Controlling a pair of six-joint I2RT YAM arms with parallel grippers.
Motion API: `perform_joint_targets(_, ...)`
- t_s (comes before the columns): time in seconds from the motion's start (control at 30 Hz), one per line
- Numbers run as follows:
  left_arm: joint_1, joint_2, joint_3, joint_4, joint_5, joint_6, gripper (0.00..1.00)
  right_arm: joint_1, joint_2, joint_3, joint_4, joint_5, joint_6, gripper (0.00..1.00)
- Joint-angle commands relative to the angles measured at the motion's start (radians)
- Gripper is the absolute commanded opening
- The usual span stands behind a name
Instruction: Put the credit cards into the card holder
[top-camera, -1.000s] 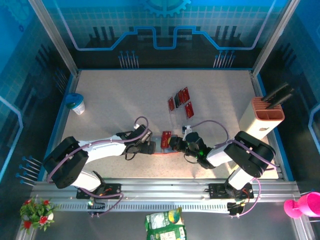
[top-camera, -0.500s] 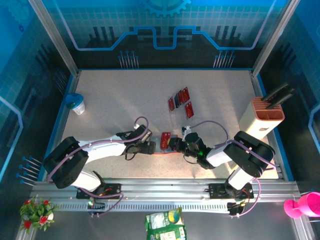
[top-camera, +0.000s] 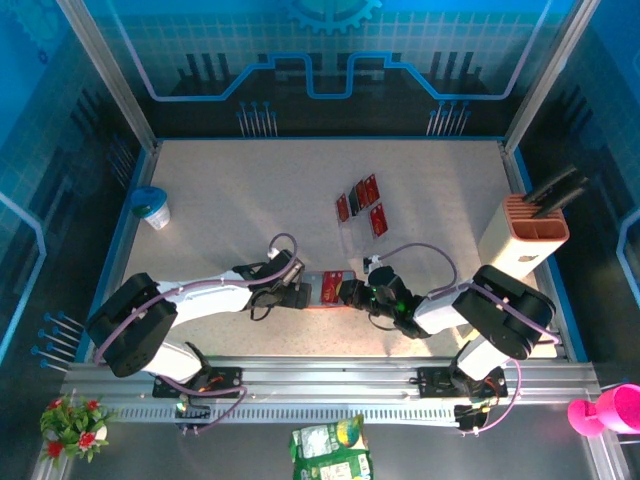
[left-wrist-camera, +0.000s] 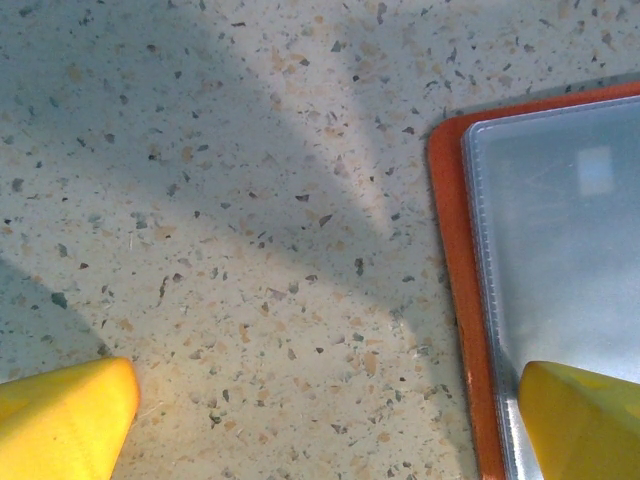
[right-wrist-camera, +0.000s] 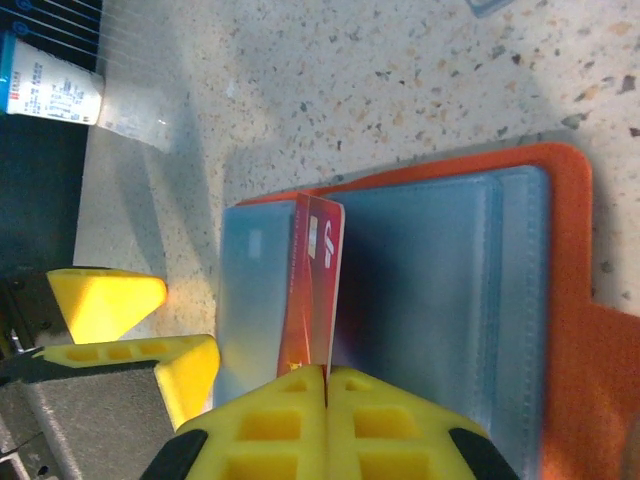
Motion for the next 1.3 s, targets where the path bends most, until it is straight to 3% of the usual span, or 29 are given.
perform_joint_targets(0.0,-0.007,0.020,-0.018,-0.007,-0.005,-0.018,0.99,0.016,-0.017,0.013,-0.101,0.006,0.002,0.00)
perform_joint_targets(0.67,-0.007,0.023,-0.020,0.000,-0.005,-0.016,0.99,0.016,-0.022,0.099,-0.323,-0.037,-0.023,0.00)
perform_joint_targets(1.17,-0.006,0.023,-0.023,0.008,-0.002,-0.015,0.99,0.012,0.095,0.225,-0.451,-0.140,-0.088,0.00)
perform_joint_targets(1.2,-0.006,0.020,-0.023,0.008,-0.002,-0.015,0.99,0.011,0.091,0.234,-0.472,-0.144,-0.102,0.02)
perform_joint_targets(1.27,-0.006,0.017,-0.023,0.008,-0.001,-0.017,0.99,0.009,0.068,0.254,-0.538,-0.139,-0.131,0.16)
